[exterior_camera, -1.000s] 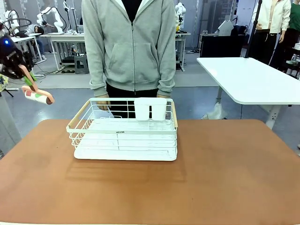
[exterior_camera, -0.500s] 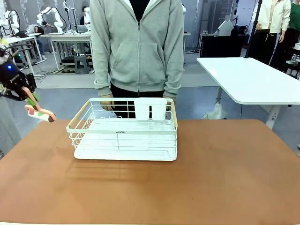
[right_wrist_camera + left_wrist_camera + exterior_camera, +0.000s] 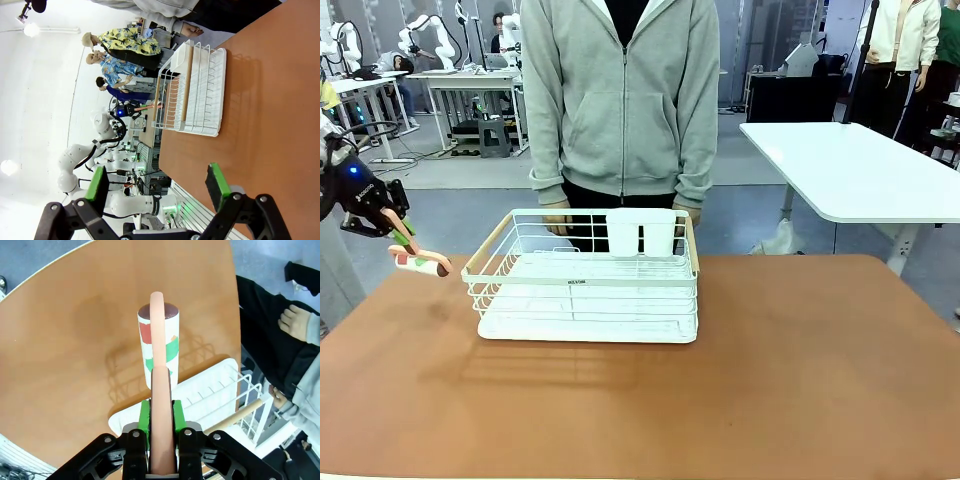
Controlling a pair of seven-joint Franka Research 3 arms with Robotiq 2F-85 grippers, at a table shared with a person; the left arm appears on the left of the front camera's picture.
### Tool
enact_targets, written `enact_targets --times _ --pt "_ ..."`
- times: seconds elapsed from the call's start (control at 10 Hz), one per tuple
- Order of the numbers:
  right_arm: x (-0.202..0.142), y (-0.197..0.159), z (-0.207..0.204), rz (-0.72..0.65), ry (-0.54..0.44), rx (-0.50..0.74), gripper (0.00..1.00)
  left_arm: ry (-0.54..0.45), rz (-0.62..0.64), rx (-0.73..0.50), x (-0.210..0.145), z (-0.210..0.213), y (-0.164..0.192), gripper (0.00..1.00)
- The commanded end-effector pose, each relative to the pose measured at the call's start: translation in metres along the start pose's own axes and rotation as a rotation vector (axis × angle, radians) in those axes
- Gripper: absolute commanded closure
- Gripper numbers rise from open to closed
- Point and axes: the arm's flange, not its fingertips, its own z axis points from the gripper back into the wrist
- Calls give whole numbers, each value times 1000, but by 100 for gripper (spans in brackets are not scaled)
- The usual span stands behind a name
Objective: Clean the table.
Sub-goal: Place the Lint Roller down when the Dish drying rack is positioned in the middle of the table.
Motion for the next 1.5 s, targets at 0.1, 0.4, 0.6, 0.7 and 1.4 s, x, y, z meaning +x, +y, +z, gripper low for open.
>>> enact_targets --times 0.1,0.4,0.6,0.7,1.4 --pt "0 3 -1 6 -10 14 0 27 46 8 14 -15 -6 79" --pt "0 3 -1 6 -10 14 0 34 96 52 22 -35 0 79" --pt "0 3 -1 6 -10 14 0 36 98 49 22 -37 1 79" --pt "0 3 -1 6 -10 14 0 34 97 50 22 -38 1 79" --pt "0 3 -1 6 -10 14 0 2 93 103 17 -34 3 2"
